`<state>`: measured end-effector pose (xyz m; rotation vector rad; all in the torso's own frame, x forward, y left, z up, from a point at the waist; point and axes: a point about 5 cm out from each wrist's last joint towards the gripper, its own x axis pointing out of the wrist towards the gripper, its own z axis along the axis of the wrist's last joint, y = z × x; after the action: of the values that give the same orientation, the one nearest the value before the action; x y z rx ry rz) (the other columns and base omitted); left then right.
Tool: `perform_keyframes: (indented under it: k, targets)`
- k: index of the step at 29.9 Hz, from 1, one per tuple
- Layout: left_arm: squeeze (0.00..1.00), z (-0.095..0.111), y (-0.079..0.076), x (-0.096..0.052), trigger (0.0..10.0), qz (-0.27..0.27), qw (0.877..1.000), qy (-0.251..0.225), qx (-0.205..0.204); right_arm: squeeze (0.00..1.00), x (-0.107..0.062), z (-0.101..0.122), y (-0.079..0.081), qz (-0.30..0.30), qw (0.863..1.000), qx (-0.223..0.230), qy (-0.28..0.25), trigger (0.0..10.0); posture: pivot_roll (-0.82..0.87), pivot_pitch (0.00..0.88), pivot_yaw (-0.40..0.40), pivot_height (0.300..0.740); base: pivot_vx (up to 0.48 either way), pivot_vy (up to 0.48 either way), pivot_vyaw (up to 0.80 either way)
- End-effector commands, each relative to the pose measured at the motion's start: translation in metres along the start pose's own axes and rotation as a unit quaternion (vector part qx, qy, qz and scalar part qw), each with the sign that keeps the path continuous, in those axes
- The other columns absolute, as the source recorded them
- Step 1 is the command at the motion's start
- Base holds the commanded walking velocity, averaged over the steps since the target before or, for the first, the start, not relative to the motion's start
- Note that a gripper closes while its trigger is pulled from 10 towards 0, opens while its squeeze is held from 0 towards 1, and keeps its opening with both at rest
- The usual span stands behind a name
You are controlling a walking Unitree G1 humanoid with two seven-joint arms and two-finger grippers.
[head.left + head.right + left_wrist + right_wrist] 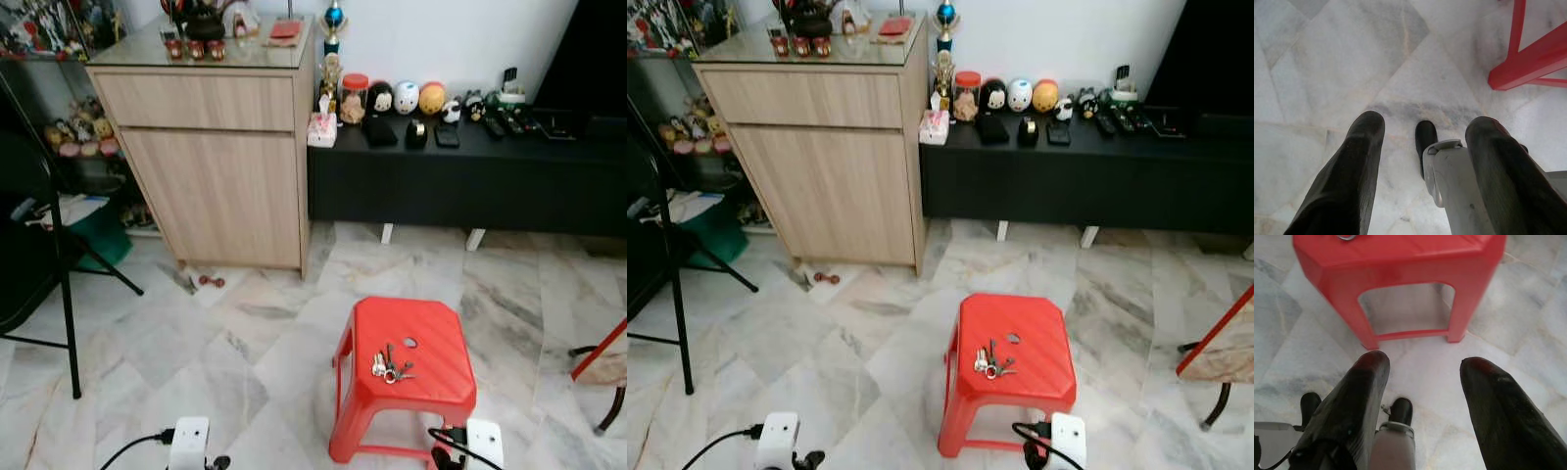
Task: Hang keys on a hook
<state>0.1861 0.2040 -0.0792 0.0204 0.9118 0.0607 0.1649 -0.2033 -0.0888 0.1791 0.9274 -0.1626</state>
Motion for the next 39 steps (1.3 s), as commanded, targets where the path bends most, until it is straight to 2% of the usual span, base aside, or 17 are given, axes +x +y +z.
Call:
perform_keyframes:
  k: [1,6,11,16,19,31,39]
  targets:
    - [0.0,0.0019,-0.0007,0.0006,10.0,0.001,1.0,-0.001,-0.004,0.0,-0.0011,-0.0016,-0.0044,-0.009,1.0,0.005,0.0,10.0,0.0,0.0,-0.037,0.74,0.0,0.0,0.0]
    - [0.0,0.002,-0.0009,0.0006,10.0,0.0,1.0,-0.001,-0.004,0.0,-0.001,-0.0014,-0.0045,-0.007,1.0,0.004,-0.001,10.0,0.0,0.0,-0.037,0.74,0.0,0.0,0.0]
    - [0.0,0.0026,-0.0015,0.0007,10.0,0.0,1.0,-0.002,-0.006,0.0,-0.0008,0.0003,-0.004,-0.002,1.0,-0.025,-0.003,10.0,0.0,0.0,-0.037,0.74,0.247,0.0,0.0]
    - [0.0,0.003,-0.0018,0.0008,10.0,-0.001,1.0,-0.003,-0.006,0.0,-0.0009,-0.0001,-0.0044,-0.005,1.0,-0.014,-0.003,10.0,0.0,0.0,-0.037,0.74,0.257,0.0,0.8]
    - [0.0,0.0033,-0.0019,0.0009,10.0,-0.001,1.0,-0.004,-0.006,0.0,-0.001,-0.0007,-0.0051,-0.007,1.0,0.001,-0.002,10.0,0.0,0.0,-0.037,0.74,0.261,0.0,0.0]
    - [0.0,0.0044,-0.0023,0.001,10.0,-0.002,1.0,-0.006,-0.007,0.0,-0.0009,-0.0004,-0.0051,-0.005,1.0,-0.006,0.0,10.0,0.0,0.0,-0.039,0.74,0.256,0.0,0.0]
    - [0.0,0.004,-0.0033,0.001,10.0,-0.004,1.0,-0.007,-0.007,0.0,-0.0011,0.0,-0.0058,-0.006,1.0,-0.001,-0.004,10.0,0.0,0.0,-0.041,0.74,0.0,0.0,0.0]
